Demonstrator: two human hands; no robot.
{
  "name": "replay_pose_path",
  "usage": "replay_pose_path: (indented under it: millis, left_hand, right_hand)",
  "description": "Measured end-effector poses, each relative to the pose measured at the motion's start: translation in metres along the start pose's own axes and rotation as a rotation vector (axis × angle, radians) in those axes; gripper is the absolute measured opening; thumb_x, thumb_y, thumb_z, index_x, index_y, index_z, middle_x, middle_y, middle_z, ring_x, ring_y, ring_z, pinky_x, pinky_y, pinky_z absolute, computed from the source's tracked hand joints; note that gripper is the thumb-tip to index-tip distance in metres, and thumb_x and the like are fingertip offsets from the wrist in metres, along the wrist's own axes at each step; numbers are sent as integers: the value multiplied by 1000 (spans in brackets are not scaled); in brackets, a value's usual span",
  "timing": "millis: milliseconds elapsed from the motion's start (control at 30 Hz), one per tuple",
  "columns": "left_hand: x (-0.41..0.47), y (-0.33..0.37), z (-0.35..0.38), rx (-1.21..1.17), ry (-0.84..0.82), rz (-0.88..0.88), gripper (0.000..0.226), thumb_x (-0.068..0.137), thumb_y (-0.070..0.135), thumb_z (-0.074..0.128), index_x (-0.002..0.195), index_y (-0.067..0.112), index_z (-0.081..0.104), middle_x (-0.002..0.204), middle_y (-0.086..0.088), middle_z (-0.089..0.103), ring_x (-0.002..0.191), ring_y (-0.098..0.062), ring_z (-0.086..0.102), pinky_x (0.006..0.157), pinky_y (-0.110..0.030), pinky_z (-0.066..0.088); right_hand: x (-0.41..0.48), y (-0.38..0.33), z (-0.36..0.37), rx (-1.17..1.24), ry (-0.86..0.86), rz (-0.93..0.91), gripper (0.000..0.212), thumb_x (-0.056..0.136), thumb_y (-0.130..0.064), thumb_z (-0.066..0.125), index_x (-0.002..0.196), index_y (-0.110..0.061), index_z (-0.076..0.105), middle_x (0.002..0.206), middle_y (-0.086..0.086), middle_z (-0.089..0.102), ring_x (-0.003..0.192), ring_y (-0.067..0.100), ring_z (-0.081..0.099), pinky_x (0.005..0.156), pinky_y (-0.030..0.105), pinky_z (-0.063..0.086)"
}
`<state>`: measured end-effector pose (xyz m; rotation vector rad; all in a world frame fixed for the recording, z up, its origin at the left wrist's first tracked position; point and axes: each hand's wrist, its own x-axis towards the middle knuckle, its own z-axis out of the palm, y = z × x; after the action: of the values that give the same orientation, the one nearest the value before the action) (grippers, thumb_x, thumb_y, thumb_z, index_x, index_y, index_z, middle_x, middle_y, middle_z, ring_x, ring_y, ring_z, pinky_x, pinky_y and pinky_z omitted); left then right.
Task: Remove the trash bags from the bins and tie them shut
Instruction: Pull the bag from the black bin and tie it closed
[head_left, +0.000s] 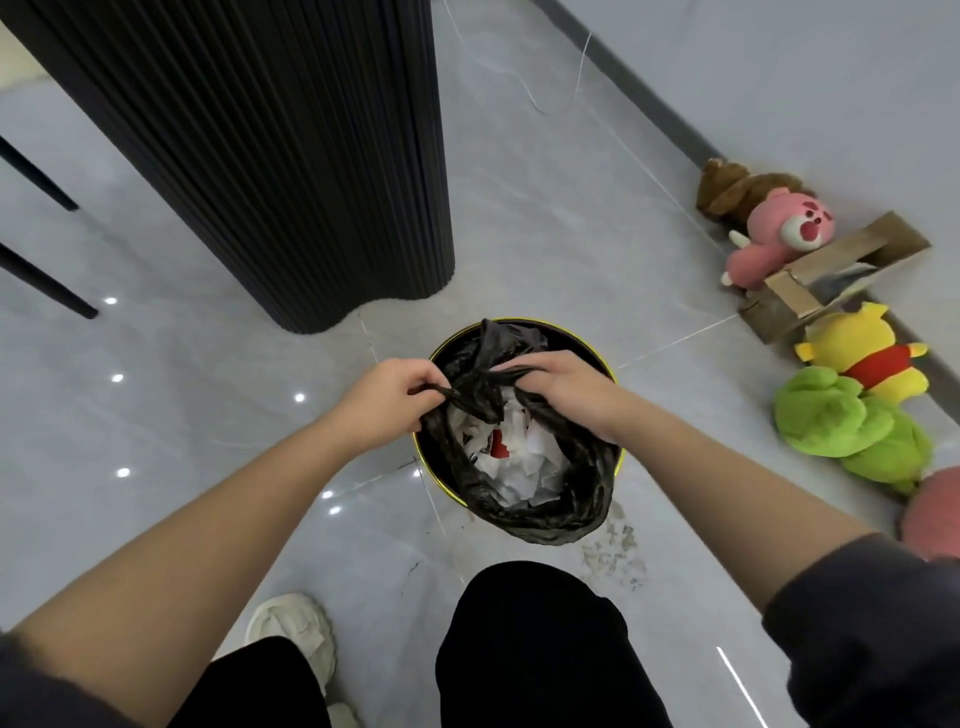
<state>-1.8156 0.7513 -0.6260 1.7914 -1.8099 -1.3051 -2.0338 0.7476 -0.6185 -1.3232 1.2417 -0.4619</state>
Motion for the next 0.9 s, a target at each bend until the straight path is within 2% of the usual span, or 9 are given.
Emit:
replay_pose_path:
  millis: [100, 200, 267, 400, 467, 533, 600, 733, 900]
  left_hand:
    - [6, 0, -5, -56, 7, 6, 10, 89, 6, 59, 87, 12, 66, 69, -3, 63, 54, -13, 56, 58, -25, 52]
    - [16, 1, -8, -52, 4, 24, 12, 86, 3, 60, 87, 13, 67, 65, -2, 62, 51, -8, 56, 57, -23, 51]
    - [24, 2, -9, -58, -30, 41, 15, 85, 2, 61, 86, 15, 68, 63, 1, 63, 52, -6, 57, 56, -21, 50]
    - [35, -3, -2, -139, -11, 19, 14, 87, 4, 59, 93, 15, 67, 70, 0, 63, 57, -9, 57, 54, -17, 46]
    - [39, -11, 2, -202, 97, -57, 14, 89, 10, 60, 102, 13, 64, 82, -2, 62, 63, -13, 59, 54, -16, 46]
    - [39, -27, 5, -52, 195, -153, 24, 89, 19, 62, 111, 11, 61, 94, -2, 60, 79, -19, 61, 67, -21, 46]
    - [36, -45, 9, 80, 105, -263, 33, 91, 24, 61, 119, 7, 58, 98, -4, 60, 88, -21, 63, 75, -27, 48]
    - [29, -57, 18, -206, -141, -395, 15, 95, 13, 55, 104, 1, 55, 76, -12, 63, 47, -11, 64, 53, -27, 57]
    - [36, -56, 20, -298, -152, -361, 11, 94, 10, 56, 96, 6, 46, 76, -19, 63, 46, -17, 65, 53, -32, 59]
  right_hand:
    - [19, 10, 24, -10, -66, -9, 26, 93, -8, 51, 108, -20, 70, 96, -6, 70, 85, 0, 62, 82, 14, 46]
    - [29, 20, 38, -100, -140, -1, 8, 90, -20, 63, 92, -14, 69, 80, -1, 64, 73, 5, 57, 72, 19, 45]
    - [32, 24, 47, -154, -129, -1, 12, 86, -23, 69, 83, -11, 68, 72, -5, 61, 64, 0, 54, 63, 12, 43]
    - [38, 35, 58, -111, 44, 7, 32, 87, -18, 67, 58, -19, 53, 58, -9, 48, 50, -2, 43, 53, 15, 34]
    - [38, 39, 56, -21, 104, 39, 30, 89, -16, 63, 63, -4, 54, 63, 1, 50, 58, 7, 45, 57, 21, 35]
    - [36, 39, 54, 38, 109, 75, 29, 91, -15, 61, 74, 8, 56, 71, 8, 53, 67, 13, 50, 61, 25, 37]
    - [33, 37, 53, 77, 94, 101, 26, 92, -15, 59, 73, 2, 58, 71, 8, 56, 66, 13, 52, 60, 22, 39]
    - [27, 33, 53, 266, 114, 171, 28, 94, -19, 56, 95, 9, 64, 89, 16, 68, 81, 21, 63, 74, 29, 49]
    - [20, 20, 43, 323, 161, 200, 30, 96, -21, 53, 102, 7, 62, 111, 27, 65, 98, 33, 66, 90, 43, 49]
